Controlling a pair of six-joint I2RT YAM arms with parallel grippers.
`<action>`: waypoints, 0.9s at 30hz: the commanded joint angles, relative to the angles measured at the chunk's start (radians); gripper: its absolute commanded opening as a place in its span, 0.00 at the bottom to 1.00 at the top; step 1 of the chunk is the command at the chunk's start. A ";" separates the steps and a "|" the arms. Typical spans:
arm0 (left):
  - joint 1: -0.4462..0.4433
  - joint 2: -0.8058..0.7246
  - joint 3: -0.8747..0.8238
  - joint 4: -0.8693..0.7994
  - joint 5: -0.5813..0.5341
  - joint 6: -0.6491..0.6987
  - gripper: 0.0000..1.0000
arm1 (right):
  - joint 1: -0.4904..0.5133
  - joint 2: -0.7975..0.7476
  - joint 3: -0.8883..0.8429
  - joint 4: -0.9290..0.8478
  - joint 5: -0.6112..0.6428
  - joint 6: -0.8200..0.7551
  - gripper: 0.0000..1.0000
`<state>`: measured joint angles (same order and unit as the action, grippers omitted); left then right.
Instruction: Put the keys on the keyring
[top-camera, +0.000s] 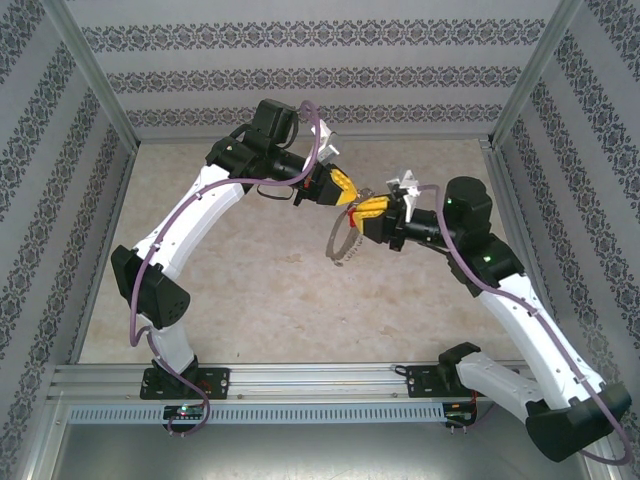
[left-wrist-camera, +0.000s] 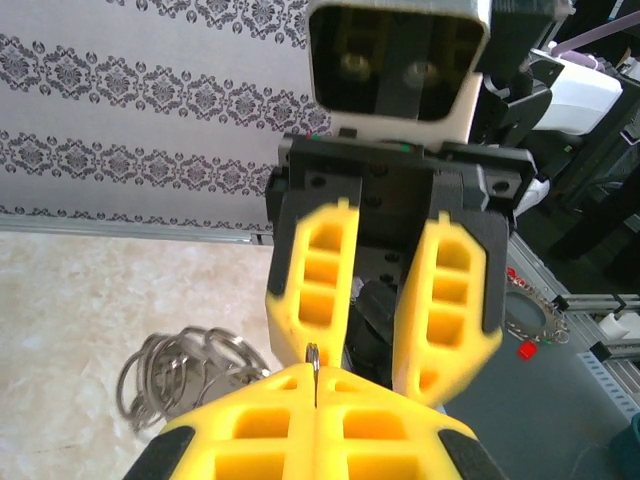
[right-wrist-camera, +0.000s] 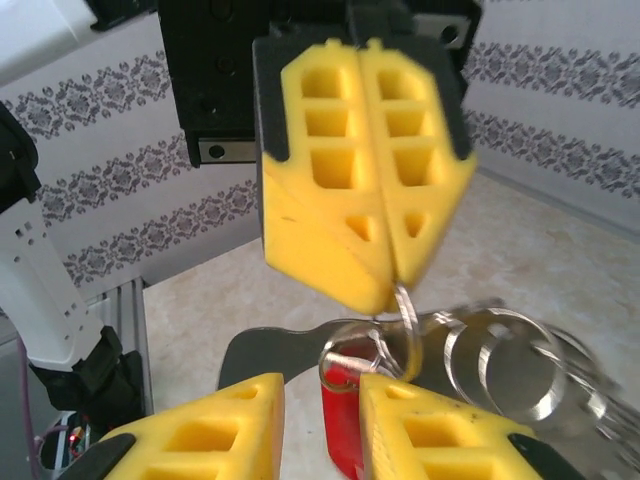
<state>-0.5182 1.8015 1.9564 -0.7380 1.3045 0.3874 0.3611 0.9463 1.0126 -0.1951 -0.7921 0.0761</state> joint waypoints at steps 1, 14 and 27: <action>-0.011 -0.037 -0.008 0.050 0.021 -0.004 0.00 | -0.068 -0.060 0.010 0.035 -0.060 0.034 0.27; -0.011 -0.045 -0.020 0.080 0.036 -0.020 0.00 | -0.153 0.022 0.057 0.160 -0.234 0.163 0.24; -0.012 -0.045 -0.020 0.114 0.043 -0.051 0.00 | -0.115 0.052 0.013 0.183 -0.275 0.173 0.27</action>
<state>-0.5182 1.7996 1.9392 -0.6788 1.3064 0.3557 0.2317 0.9958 1.0386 -0.0505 -1.0245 0.2413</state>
